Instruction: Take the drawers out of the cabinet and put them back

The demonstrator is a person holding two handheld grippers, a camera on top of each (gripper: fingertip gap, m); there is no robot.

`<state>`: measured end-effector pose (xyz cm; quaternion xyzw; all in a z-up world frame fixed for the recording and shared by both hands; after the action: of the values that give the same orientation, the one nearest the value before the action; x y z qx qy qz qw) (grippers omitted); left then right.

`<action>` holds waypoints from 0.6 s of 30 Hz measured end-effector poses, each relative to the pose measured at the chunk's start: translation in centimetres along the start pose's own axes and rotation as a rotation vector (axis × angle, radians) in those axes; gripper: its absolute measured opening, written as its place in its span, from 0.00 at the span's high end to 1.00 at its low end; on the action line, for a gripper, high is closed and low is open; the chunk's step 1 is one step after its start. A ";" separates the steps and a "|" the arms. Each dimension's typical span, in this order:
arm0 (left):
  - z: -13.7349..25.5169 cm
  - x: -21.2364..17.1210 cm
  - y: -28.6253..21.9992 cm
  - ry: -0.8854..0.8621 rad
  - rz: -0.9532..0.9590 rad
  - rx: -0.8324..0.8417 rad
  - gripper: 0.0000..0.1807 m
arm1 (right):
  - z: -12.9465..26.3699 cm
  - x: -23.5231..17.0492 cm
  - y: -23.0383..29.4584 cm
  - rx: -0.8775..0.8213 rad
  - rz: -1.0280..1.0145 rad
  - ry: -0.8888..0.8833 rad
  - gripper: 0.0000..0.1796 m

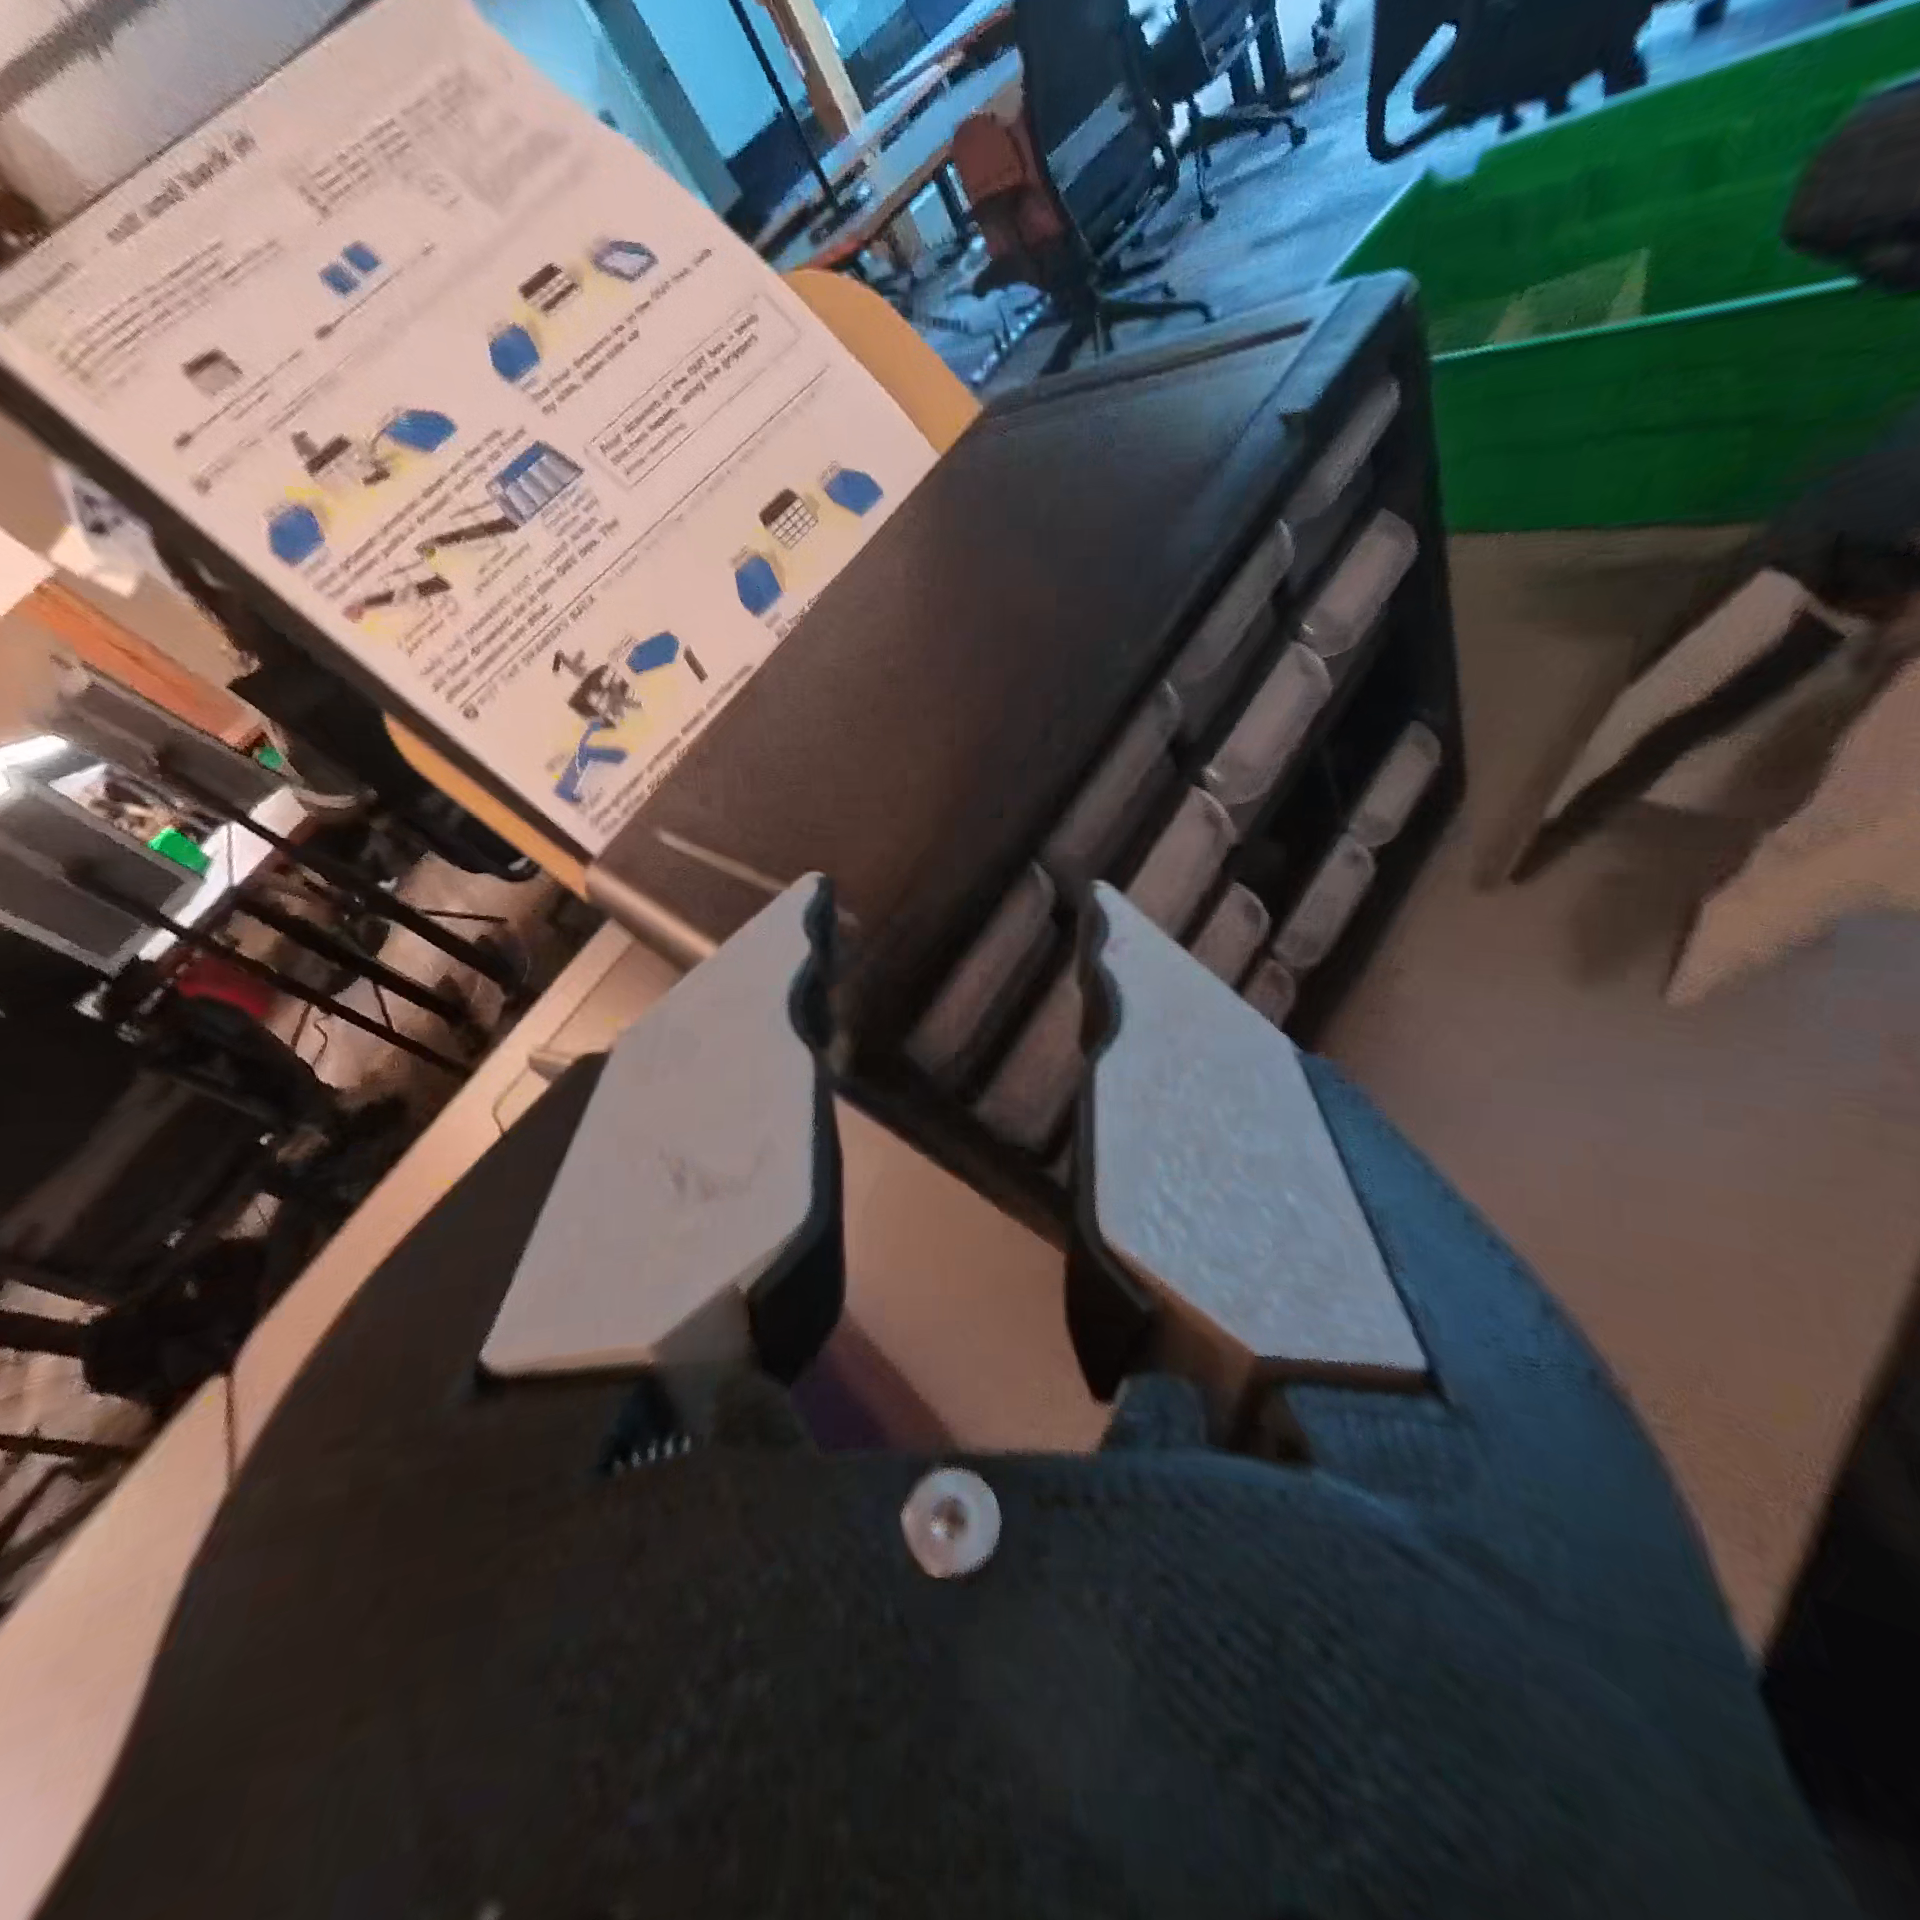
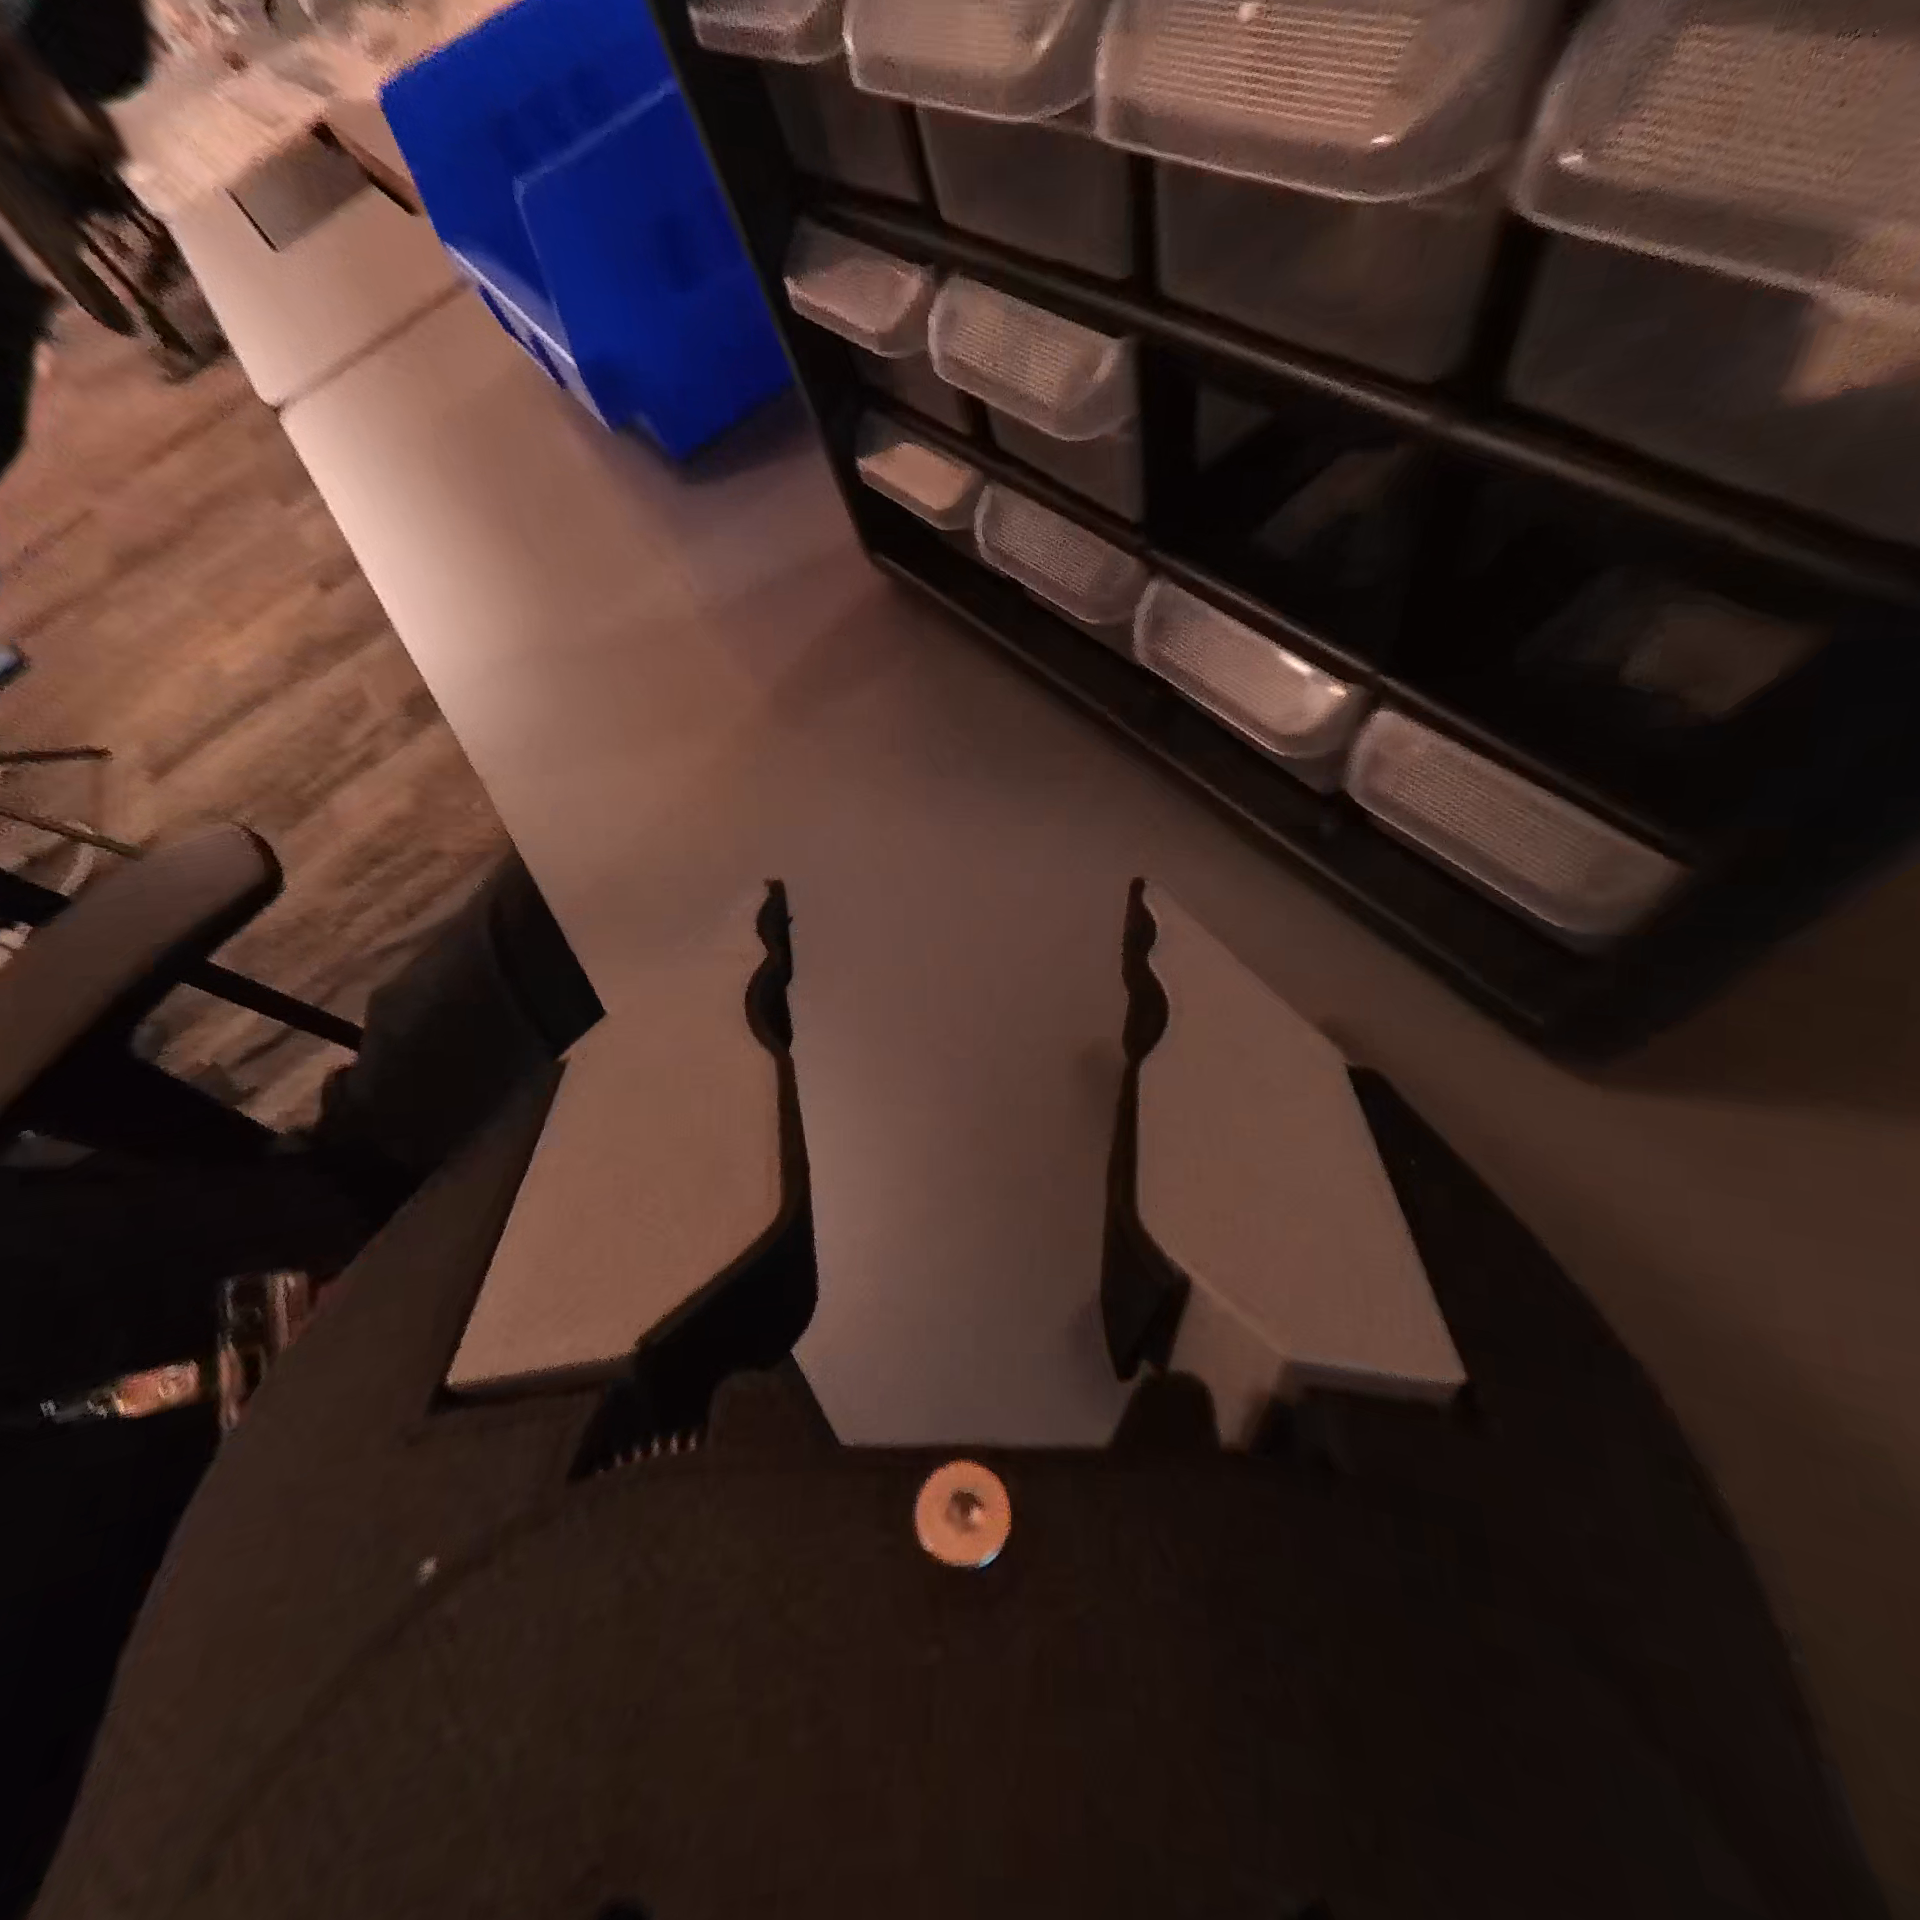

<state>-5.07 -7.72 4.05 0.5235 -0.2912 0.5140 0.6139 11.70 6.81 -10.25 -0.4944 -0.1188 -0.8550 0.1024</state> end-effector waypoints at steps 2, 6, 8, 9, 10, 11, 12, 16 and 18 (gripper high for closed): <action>-2.1 0.7 0.6 0.051 -0.048 -0.026 0.81 | -1.4 0.3 0.5 0.011 -0.025 -0.051 0.65; -3.6 0.7 0.7 0.132 -0.070 -0.186 0.86 | -3.9 1.1 1.1 0.047 -0.063 -0.099 0.64; -3.6 0.8 0.9 0.153 -0.063 -0.202 0.85 | -4.8 1.7 0.9 0.044 -0.088 -0.134 0.64; -3.6 0.9 0.9 0.163 -0.063 -0.204 0.85 | -5.1 2.1 0.7 0.042 -0.110 -0.156 0.64; -3.6 0.9 1.0 0.173 -0.061 -0.208 0.85 | -5.5 2.4 0.5 0.053 -0.136 -0.184 0.63; -3.7 1.0 1.0 0.183 -0.052 -0.215 0.85 | -5.9 2.8 0.2 0.069 -0.164 -0.210 0.63; -3.7 1.0 1.1 0.191 -0.039 -0.221 0.85 | -6.2 3.2 0.0 0.080 -0.191 -0.230 0.63; -3.7 1.0 1.1 0.198 -0.015 -0.226 0.85 | -7.3 3.8 -1.4 0.038 -0.304 -0.302 0.69; -3.7 1.1 1.1 0.200 -0.008 -0.223 0.85 | -7.5 3.9 -2.0 0.087 -0.420 -0.368 0.74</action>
<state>-6.46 -3.99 4.34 0.3993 -0.2816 0.5257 0.6963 3.01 6.20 -10.69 -0.6011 -0.2717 -0.7474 -0.0790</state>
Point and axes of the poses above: each gripper's, where its closed fingertips meet, z back along the fingers, x out of its top, y = z × x across the jaws, the point moved 8 cm from there along z, back along the fingers, and after that the axes turned 10 degrees about z, right-handed, at the moved point
